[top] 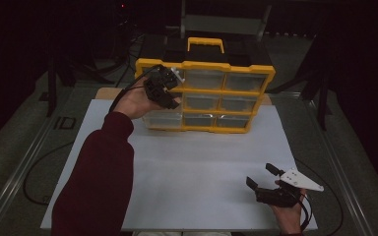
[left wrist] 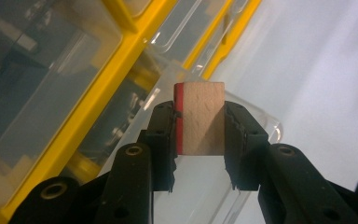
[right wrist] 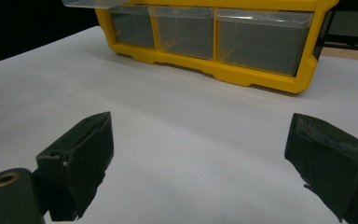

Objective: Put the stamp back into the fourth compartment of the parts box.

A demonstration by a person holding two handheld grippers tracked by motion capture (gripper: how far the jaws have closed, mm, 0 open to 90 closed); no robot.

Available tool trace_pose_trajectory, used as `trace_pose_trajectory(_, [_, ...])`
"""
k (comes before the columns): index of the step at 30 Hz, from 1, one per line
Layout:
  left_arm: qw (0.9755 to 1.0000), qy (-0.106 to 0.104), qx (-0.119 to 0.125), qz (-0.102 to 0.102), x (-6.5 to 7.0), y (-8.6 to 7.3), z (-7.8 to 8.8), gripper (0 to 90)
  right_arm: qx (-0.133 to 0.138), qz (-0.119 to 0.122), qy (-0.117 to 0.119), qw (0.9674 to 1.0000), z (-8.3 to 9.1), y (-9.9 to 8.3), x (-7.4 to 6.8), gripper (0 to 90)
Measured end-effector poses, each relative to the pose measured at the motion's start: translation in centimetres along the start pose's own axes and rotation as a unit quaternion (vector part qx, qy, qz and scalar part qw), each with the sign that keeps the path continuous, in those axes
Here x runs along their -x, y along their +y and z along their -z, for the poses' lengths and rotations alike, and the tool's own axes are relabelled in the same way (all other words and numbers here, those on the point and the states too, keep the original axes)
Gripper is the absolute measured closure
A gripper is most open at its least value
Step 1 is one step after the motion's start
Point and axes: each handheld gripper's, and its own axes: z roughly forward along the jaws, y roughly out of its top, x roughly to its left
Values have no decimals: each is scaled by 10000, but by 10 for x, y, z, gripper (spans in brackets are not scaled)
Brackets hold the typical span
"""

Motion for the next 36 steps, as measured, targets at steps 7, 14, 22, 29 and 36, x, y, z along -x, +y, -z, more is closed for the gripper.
trace_pose_trajectory(7, [9997,159,153,113,3,1,-2,389,9,-55,-6,10000,1,0,0,78])
trace_pose_trajectory(14, [9999,99,102,88,8,3,-6,9,9,-33,-14,10000,1,0,1,78])
trace_pose_trajectory(22, [9988,-215,421,-146,22,1,-5,0,-10,-65,-8,10000,0,0,0,78])
trace_pose_trajectory(29, [9972,-356,549,-354,43,-7,-12,0,-18,-45,-11,10000,0,0,0,78])
trace_pose_trajectory(36, [9955,-429,715,-454,64,-23,-20,0,-1,-25,-18,10000,0,0,-1,78])
